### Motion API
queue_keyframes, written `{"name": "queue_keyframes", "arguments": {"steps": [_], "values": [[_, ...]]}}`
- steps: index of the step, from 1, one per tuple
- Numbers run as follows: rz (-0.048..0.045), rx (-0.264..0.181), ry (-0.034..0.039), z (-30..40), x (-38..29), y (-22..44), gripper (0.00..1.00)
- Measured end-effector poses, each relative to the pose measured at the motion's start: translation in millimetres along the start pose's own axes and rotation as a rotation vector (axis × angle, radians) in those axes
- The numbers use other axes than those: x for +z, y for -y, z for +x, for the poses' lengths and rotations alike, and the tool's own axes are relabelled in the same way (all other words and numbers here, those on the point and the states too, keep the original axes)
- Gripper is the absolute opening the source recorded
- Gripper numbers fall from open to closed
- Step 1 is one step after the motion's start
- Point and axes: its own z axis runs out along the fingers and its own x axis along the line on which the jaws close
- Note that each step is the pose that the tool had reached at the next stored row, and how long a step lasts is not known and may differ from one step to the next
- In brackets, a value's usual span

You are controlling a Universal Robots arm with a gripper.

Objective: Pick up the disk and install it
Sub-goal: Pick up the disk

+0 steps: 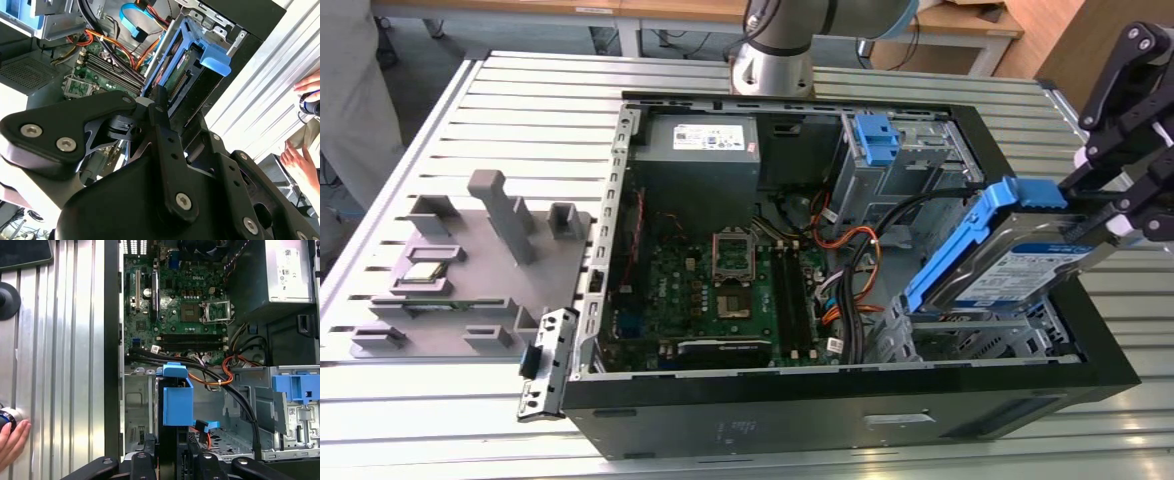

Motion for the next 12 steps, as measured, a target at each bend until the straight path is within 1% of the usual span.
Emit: {"name": "queue_keyframes", "arguments": {"steps": [4,8,12], "values": [[0.0001,0.0,0.0003,0.1,1.0,0.5,0.35],[0.0001,0.0,0.0002,0.4,3.6,0.8,0.35],[0.0001,0.0,0.0003,0.4,4.2,0.8,0.35]]}}
